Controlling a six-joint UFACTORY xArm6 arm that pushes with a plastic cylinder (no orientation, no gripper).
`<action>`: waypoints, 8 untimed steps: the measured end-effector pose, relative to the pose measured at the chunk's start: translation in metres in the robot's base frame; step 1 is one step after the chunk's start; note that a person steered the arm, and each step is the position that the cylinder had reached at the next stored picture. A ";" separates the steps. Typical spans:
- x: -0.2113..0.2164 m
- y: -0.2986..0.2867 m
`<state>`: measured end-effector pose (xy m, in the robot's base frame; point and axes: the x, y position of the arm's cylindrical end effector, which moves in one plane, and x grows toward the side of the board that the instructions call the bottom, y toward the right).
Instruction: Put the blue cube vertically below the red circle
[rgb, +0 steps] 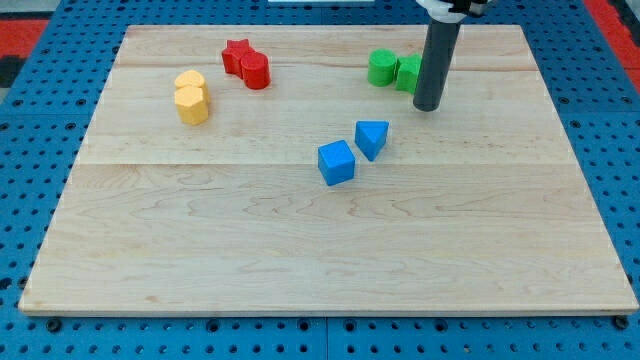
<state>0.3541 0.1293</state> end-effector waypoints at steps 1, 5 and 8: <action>0.028 0.000; 0.098 -0.053; 0.100 -0.190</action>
<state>0.4538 -0.0603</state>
